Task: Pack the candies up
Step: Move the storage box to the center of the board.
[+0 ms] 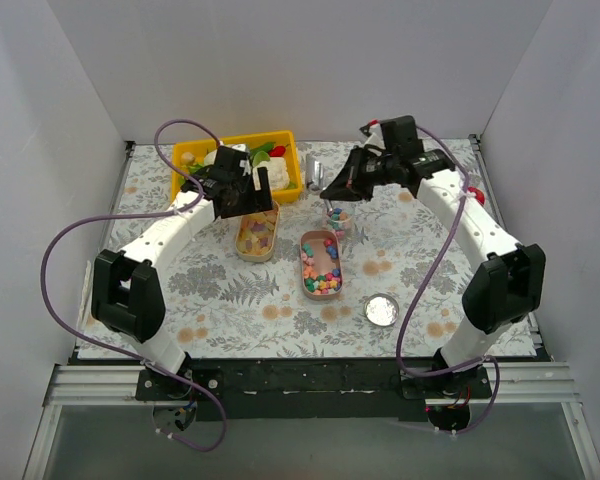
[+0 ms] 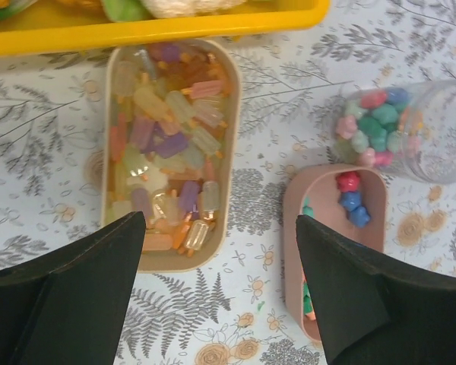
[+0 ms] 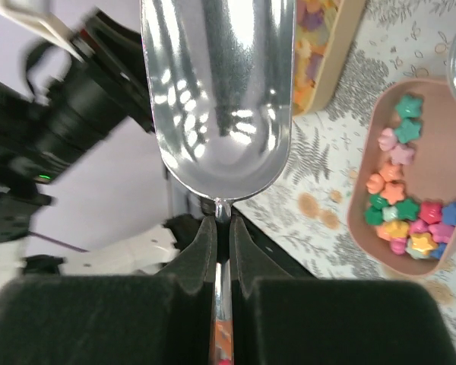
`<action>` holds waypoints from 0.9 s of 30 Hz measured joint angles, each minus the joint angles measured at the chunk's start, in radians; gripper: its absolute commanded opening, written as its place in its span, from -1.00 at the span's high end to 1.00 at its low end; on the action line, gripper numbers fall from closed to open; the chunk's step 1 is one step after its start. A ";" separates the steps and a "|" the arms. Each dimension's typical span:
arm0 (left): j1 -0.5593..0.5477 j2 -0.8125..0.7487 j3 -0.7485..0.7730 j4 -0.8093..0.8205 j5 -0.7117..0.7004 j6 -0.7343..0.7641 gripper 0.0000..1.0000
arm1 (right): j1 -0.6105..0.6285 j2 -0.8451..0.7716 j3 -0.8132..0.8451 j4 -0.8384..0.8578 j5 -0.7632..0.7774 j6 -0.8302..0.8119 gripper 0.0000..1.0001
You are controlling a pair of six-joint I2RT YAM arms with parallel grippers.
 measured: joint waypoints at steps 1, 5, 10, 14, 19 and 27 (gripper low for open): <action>0.011 0.000 0.000 -0.010 -0.011 -0.008 -0.58 | 0.037 0.016 0.026 -0.051 0.040 -0.043 0.97; 0.052 0.000 -0.013 -0.038 -0.054 -0.039 -0.41 | 0.173 0.090 0.068 -0.163 0.141 -0.147 0.97; 0.100 0.008 -0.080 -0.049 -0.071 -0.072 -0.01 | 0.311 0.190 0.103 -0.251 0.206 -0.222 0.97; 0.117 0.048 -0.134 -0.031 -0.054 -0.104 0.20 | 0.344 0.225 0.126 -0.274 0.223 -0.256 0.97; 0.117 0.174 -0.139 0.006 -0.027 -0.140 0.38 | 0.343 0.225 0.127 -0.277 0.238 -0.279 0.97; 0.117 0.206 -0.135 0.008 -0.007 -0.148 0.86 | 0.339 0.226 0.127 -0.282 0.241 -0.301 0.97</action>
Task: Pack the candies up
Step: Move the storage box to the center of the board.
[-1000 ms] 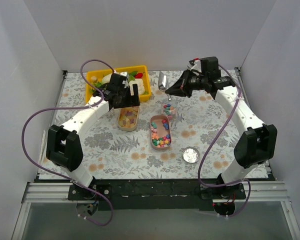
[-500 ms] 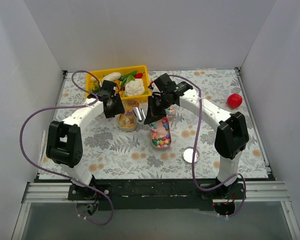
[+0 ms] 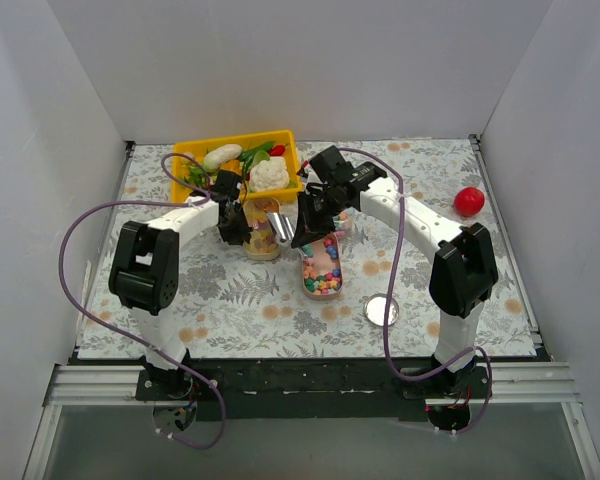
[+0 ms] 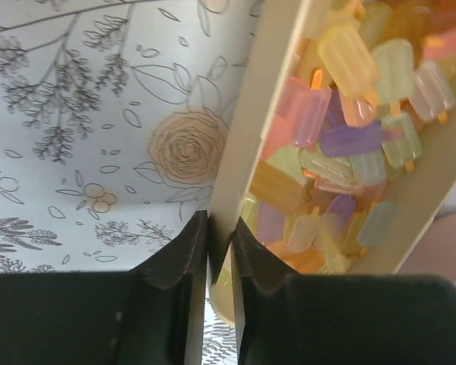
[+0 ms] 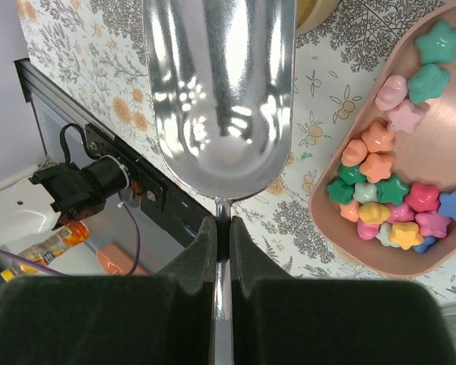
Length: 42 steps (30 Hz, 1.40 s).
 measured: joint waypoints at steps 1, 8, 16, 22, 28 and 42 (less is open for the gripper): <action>-0.002 -0.002 -0.001 0.000 0.007 0.000 0.87 | 0.000 0.001 0.000 0.000 0.000 -0.002 0.97; -0.016 -0.059 -0.071 0.022 0.028 -0.024 1.00 | 0.000 0.012 0.002 -0.007 0.000 -0.011 0.97; -0.076 -0.147 -0.174 0.026 0.043 -0.050 1.00 | 0.000 0.014 0.002 -0.014 -0.004 -0.014 0.97; -0.156 -0.234 -0.250 0.018 0.071 -0.092 0.97 | 0.000 0.014 0.002 -0.022 -0.004 -0.017 0.97; -0.217 -0.366 -0.338 -0.010 0.083 -0.170 0.77 | 0.001 0.006 -0.050 -0.045 -0.003 -0.021 0.97; -0.278 -0.478 -0.460 0.024 0.085 -0.238 0.38 | 0.008 -0.111 -0.172 -0.093 -0.008 -0.021 0.97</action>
